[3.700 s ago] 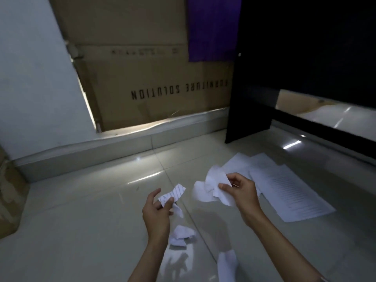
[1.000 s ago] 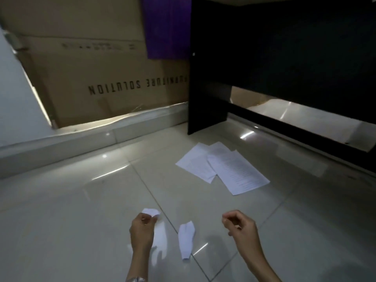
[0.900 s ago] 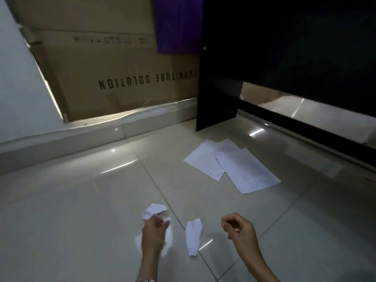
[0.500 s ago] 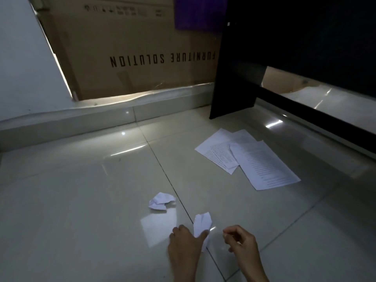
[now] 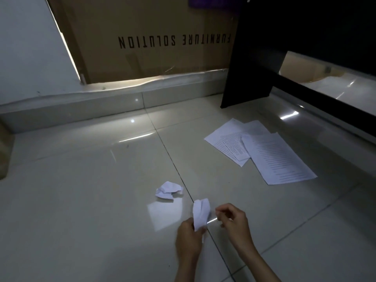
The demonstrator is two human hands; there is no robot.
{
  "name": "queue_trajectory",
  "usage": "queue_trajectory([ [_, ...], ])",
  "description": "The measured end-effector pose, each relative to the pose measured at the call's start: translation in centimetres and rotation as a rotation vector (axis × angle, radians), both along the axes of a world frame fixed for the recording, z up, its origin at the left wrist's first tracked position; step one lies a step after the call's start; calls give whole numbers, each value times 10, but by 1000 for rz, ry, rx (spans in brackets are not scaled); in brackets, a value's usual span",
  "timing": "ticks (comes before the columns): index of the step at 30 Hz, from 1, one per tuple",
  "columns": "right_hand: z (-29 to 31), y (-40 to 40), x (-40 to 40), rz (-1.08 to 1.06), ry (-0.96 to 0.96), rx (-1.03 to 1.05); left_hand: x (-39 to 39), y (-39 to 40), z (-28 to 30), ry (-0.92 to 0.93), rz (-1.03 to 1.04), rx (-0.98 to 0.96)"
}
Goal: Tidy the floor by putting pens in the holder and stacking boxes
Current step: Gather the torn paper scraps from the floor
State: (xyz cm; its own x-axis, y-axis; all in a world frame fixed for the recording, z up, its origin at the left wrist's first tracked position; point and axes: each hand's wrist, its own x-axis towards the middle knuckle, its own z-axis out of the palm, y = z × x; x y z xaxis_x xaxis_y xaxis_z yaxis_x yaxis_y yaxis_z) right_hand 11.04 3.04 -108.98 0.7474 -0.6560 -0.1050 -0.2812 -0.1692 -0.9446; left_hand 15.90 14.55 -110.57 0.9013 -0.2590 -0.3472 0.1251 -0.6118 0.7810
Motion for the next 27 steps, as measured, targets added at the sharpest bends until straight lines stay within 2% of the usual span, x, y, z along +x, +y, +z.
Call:
queue_trajectory([
  [3, 0, 7, 22, 45, -3, -25, 5, 11, 6, -8, 151, -254],
  [7, -7, 20, 53, 45, -21, -103, 16, 31, 5, -40, 353, -365],
  [10, -9, 33, 75, 97, -27, -176, 30, 48, -1, -84, 505, -367],
  [14, -9, 52, 102, 276, -27, -389, 42, 64, 0, -92, 624, -377],
  [20, -24, 70, 140, 652, 323, -777, 45, 78, 13, -77, 701, -345],
  [27, -22, 82, 137, 642, 377, -1135, 51, 89, 8, -76, 742, -318],
])
